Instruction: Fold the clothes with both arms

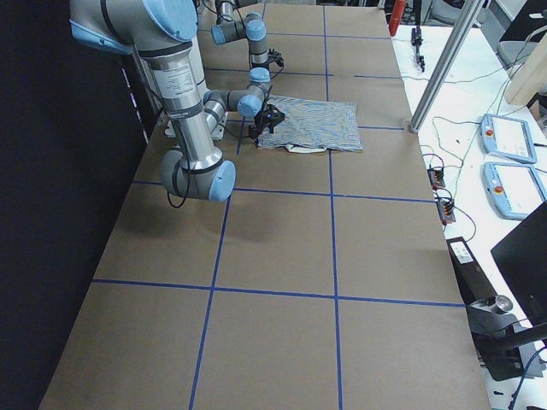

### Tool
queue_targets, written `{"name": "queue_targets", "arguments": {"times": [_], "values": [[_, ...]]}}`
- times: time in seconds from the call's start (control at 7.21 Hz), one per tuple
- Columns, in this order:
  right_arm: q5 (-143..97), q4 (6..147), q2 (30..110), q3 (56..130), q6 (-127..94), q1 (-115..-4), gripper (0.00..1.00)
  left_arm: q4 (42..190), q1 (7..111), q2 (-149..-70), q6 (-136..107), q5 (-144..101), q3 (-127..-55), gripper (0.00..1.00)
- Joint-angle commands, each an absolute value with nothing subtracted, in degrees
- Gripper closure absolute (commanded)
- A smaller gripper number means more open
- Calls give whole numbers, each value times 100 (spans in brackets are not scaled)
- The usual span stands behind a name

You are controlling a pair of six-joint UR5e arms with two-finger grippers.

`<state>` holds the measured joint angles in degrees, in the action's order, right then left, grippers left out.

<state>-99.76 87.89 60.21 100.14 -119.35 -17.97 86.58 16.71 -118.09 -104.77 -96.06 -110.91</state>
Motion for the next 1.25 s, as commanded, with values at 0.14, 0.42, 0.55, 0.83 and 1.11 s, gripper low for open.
{"name": "queue_targets", "arguments": {"times": [0.14,0.42,0.55,0.83,1.11], "values": [[-9984,8798,5994,10002,-11944,-1793,35,8657,1670,-11812,-10477,-9598,-11101,100],[-9984,8798,5968,10011,-11944,-1793,98,8657,1670,-11821,-10477,-9598,-11101,100],[-9976,8807,5994,10028,-12084,-1793,100,8657,1661,-11830,-10477,-9598,-11101,100],[-9984,8798,5968,10046,-12085,-1793,100,8657,1661,-11839,-10477,-9598,-11092,100],[-9984,8789,5959,10055,-12076,-1802,100,8666,1652,-11856,-10477,-9606,-11074,100]]}}
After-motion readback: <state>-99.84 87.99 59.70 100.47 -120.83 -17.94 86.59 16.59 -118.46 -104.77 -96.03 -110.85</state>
